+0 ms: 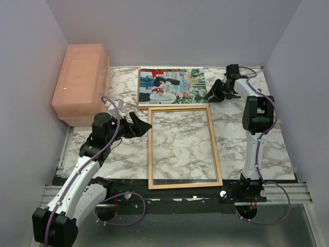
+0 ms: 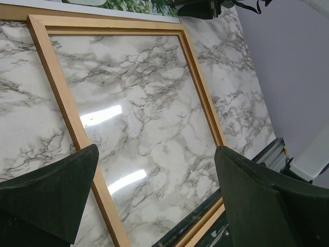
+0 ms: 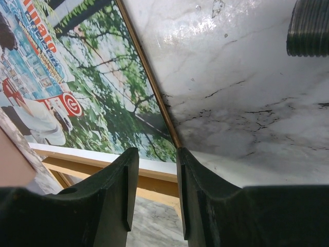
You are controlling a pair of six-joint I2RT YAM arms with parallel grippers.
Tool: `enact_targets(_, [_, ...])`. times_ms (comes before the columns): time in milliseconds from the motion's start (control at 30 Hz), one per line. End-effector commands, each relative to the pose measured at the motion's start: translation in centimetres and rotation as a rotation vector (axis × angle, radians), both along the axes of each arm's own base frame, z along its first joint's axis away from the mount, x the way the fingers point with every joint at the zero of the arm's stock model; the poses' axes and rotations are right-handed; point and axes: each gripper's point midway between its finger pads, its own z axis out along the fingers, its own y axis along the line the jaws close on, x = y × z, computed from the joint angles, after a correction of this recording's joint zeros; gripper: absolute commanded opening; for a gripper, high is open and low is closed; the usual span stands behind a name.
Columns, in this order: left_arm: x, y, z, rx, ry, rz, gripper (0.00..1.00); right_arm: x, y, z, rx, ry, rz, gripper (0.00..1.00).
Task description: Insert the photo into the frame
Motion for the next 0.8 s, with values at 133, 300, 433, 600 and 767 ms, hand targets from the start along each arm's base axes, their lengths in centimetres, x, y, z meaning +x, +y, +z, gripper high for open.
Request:
enact_targets(133, [-0.2,-0.2,-0.6,-0.004,0.002,-0.025,0.99,-1.1,1.0,-2.1,0.039,0.056,0.029,0.42])
enact_targets(300, [-0.2,-0.1,-0.9,-0.002,0.007,-0.023,0.99,-1.1,1.9,-1.9,0.08,0.053,0.039,0.42])
enact_targets(433, [-0.3,-0.1,-0.9,-0.002,0.007,-0.023,0.98,-0.8,2.8,-0.7,0.13,0.032,0.045,0.42])
enact_targets(600, [-0.3,-0.1,-0.9,-0.002,0.007,-0.021,0.99,-0.1,3.8,1.5,0.209,-0.016,0.051,0.42])
enact_targets(767, [-0.3,0.0,-1.2,0.0,0.013,-0.019,0.99,0.5,4.4,2.2,0.255,-0.037,0.041,0.42])
